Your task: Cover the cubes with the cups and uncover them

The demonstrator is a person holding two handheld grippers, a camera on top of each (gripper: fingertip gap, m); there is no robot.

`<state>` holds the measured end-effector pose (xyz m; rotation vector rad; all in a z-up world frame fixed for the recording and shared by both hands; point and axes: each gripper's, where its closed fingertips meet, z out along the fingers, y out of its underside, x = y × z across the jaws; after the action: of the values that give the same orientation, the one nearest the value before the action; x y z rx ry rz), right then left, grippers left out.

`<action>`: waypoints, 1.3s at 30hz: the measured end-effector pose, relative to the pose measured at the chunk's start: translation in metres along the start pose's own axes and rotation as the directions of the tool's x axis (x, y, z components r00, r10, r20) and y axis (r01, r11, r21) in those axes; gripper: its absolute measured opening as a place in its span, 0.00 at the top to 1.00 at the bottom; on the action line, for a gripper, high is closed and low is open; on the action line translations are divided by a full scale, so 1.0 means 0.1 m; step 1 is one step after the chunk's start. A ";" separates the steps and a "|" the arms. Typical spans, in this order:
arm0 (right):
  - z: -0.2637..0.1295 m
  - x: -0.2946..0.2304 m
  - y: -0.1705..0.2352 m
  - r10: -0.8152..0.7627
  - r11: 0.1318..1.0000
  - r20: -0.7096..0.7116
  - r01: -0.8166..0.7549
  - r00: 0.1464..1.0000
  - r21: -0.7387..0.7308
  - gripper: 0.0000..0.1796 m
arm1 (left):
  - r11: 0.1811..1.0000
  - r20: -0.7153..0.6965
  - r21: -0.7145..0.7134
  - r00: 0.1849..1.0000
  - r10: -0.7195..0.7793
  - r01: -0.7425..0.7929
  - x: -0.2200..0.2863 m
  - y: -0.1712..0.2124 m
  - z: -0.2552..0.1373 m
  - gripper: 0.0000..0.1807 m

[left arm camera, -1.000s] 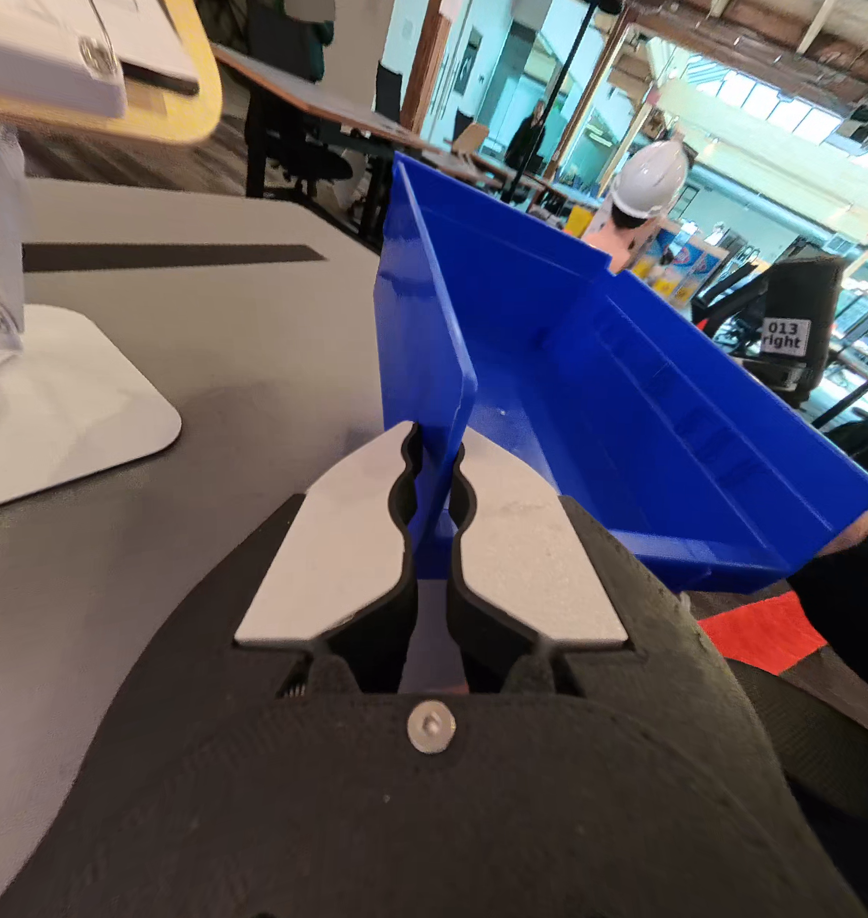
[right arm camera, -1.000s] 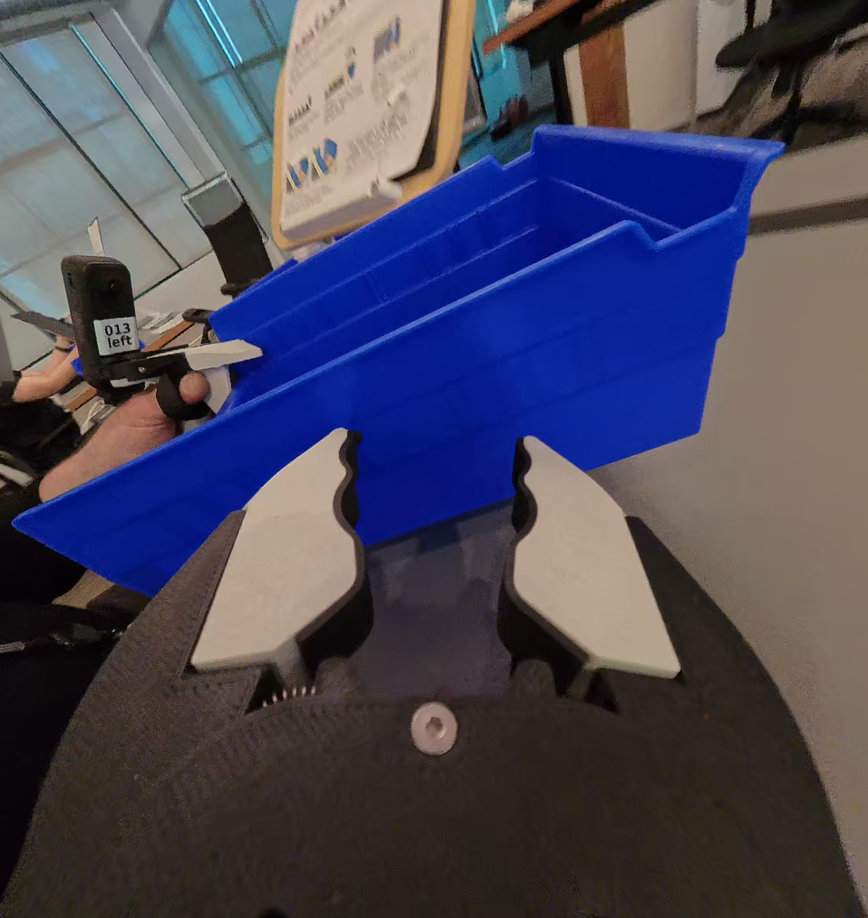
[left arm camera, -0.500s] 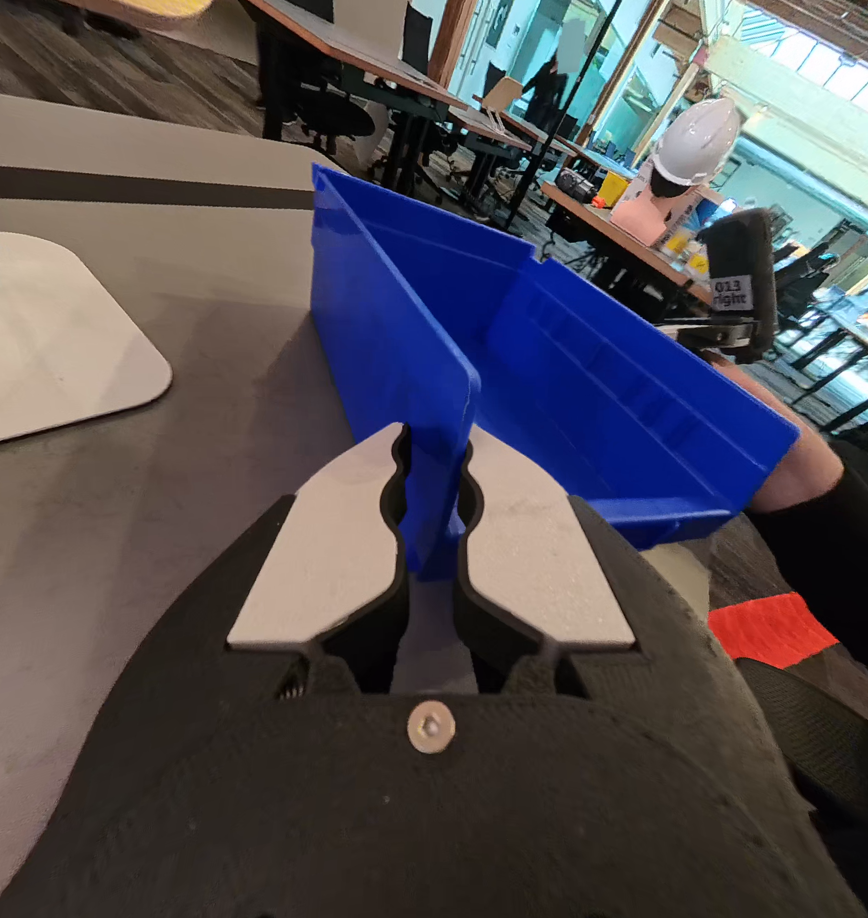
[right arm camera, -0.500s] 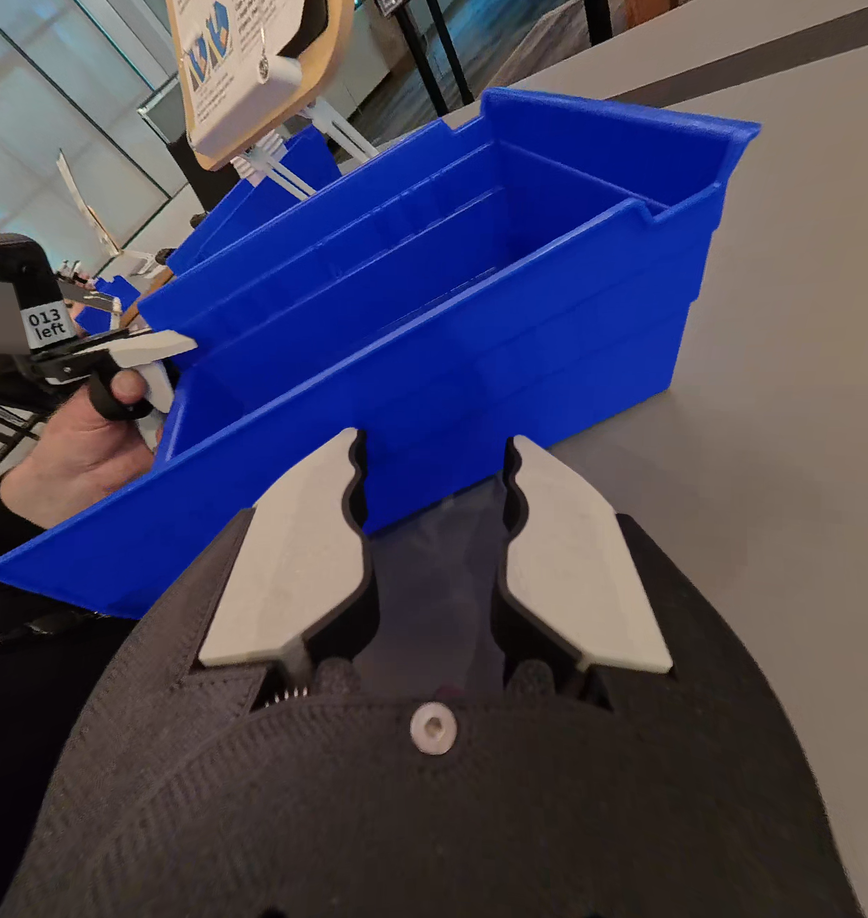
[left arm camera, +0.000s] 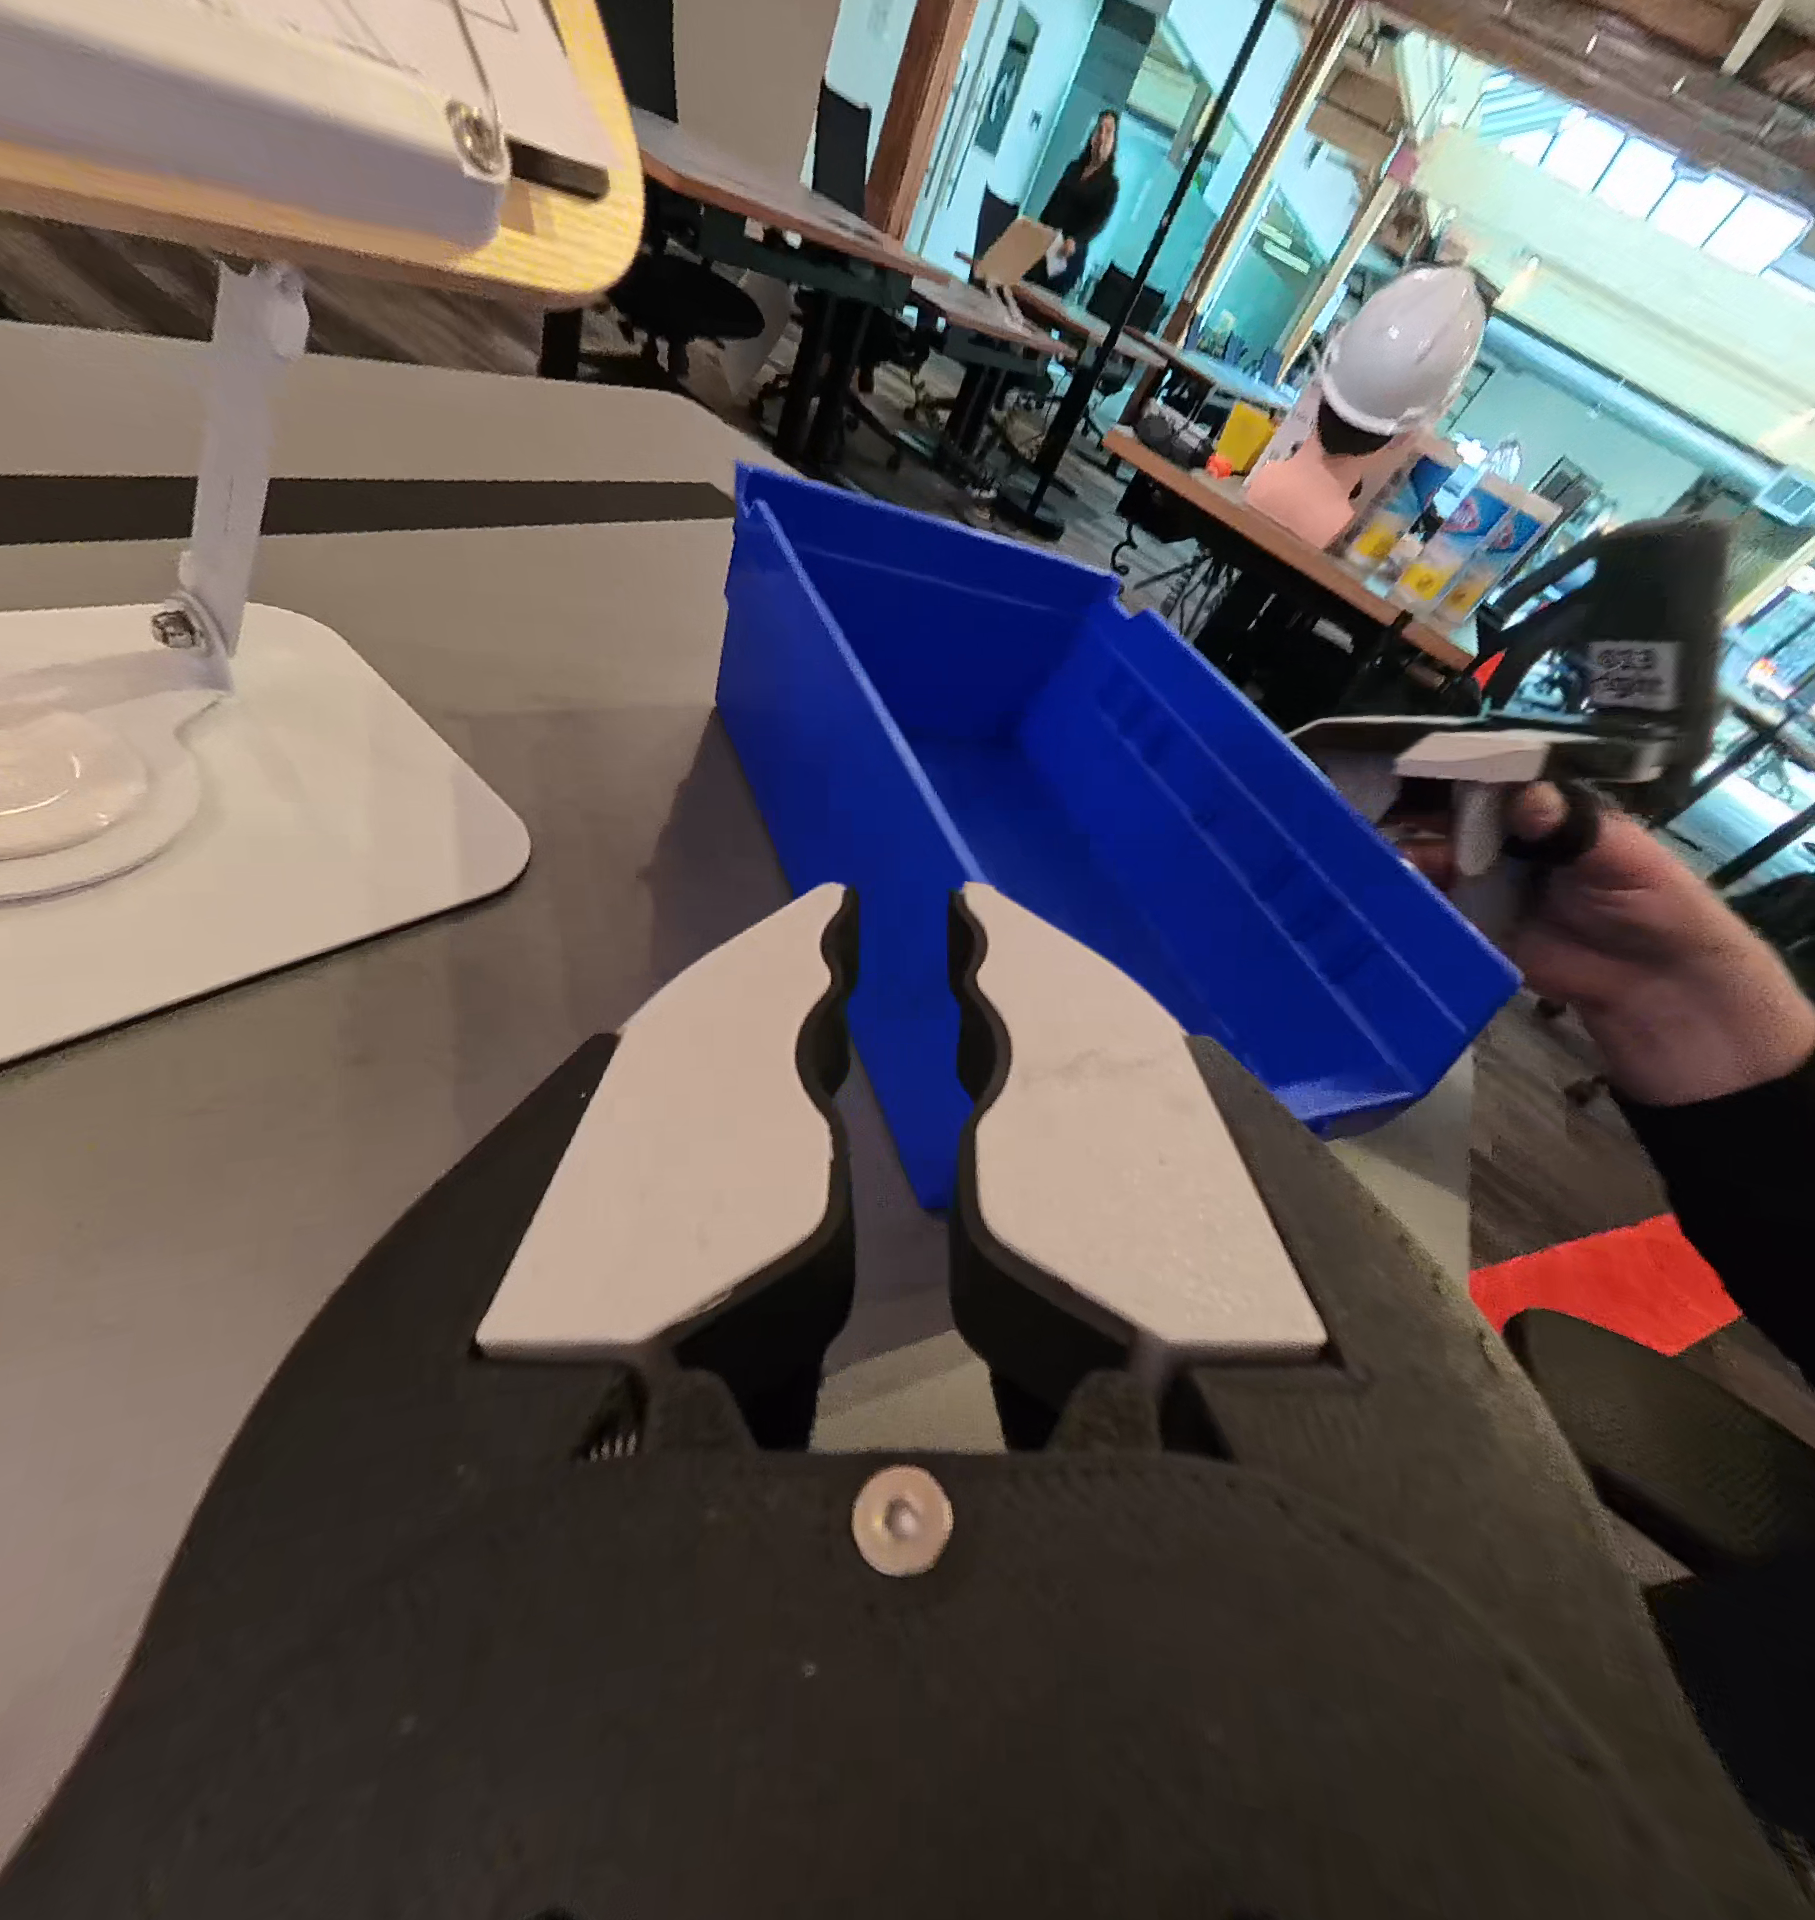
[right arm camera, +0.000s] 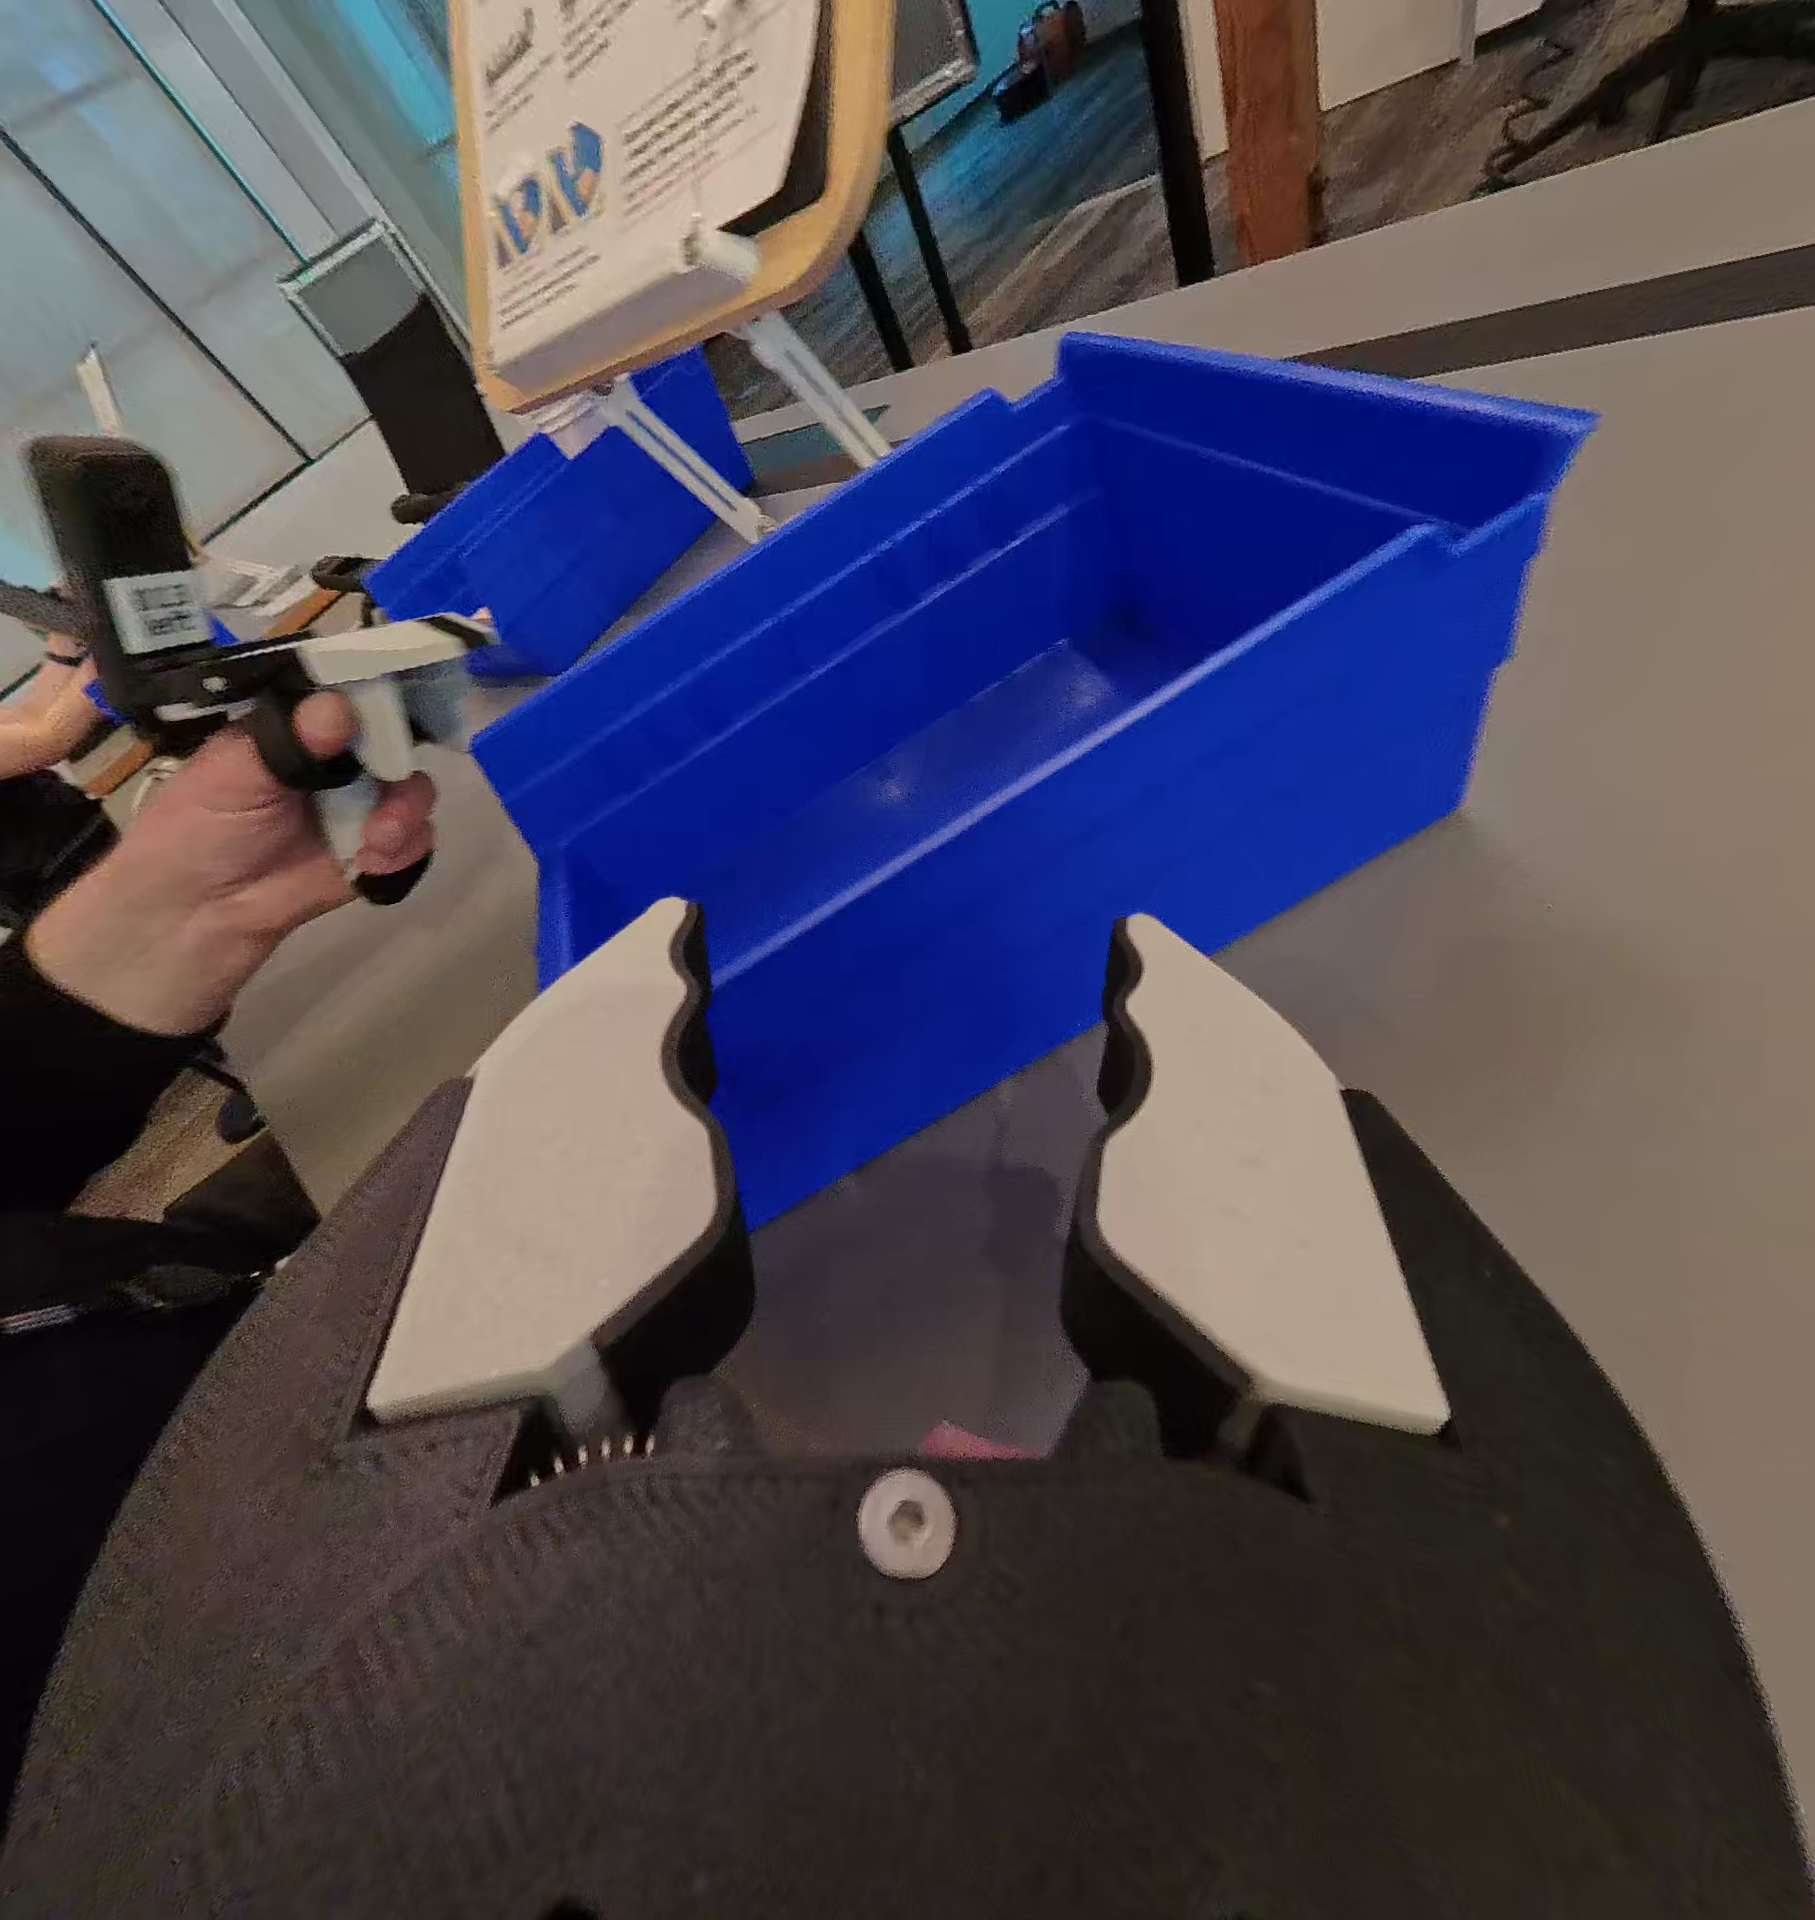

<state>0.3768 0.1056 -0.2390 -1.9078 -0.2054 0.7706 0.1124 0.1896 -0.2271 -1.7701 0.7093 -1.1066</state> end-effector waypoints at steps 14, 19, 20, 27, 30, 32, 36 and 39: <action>0.15 -0.35 0.22 0.006 0.999 0.025 -0.005 1.000 -0.037 0.60 | 0.982 -0.148 -0.182 0.989 0.015 -0.042 0.13 0.41 0.55 1.00; 0.16 -0.17 0.09 0.008 0.999 0.018 -0.007 1.000 -0.032 0.64 | 0.975 -0.158 -0.216 0.987 0.023 -0.057 0.26 0.48 0.65 1.00; 0.16 -0.13 0.06 0.008 0.999 0.020 -0.008 1.000 -0.034 0.64 | 0.975 -0.157 -0.216 0.987 0.017 -0.051 0.27 0.48 0.67 1.00; 0.17 0.23 -0.24 -0.035 0.998 -0.017 0.033 0.999 -0.059 0.70 | 0.975 -0.148 -0.217 0.989 0.023 -0.055 0.33 0.47 0.86 1.00; 0.24 0.40 -0.33 -0.061 0.994 -0.045 0.056 0.997 -0.092 0.67 | 0.973 -0.161 -0.221 0.987 0.022 -0.058 0.37 0.48 0.97 1.00; 0.32 0.54 -0.35 -0.080 0.990 -0.067 0.071 0.995 -0.125 0.67 | 0.971 -0.170 -0.228 0.985 0.029 -0.068 0.42 0.50 1.07 1.00; 0.40 0.69 -0.43 -0.064 0.991 -0.074 0.055 0.995 -0.121 0.67 | 0.974 -0.173 -0.216 0.984 0.030 -0.068 0.43 0.46 1.21 1.00; 0.33 0.69 -0.46 -0.084 0.994 -0.107 0.075 0.991 -0.085 0.65 | 0.986 -0.166 -0.164 0.986 0.016 -0.044 0.40 0.35 1.15 0.99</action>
<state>0.4195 0.1835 -0.2373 -1.9998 -0.2463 0.6097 0.2334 0.1867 -0.2657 -1.8152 0.9496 -1.2119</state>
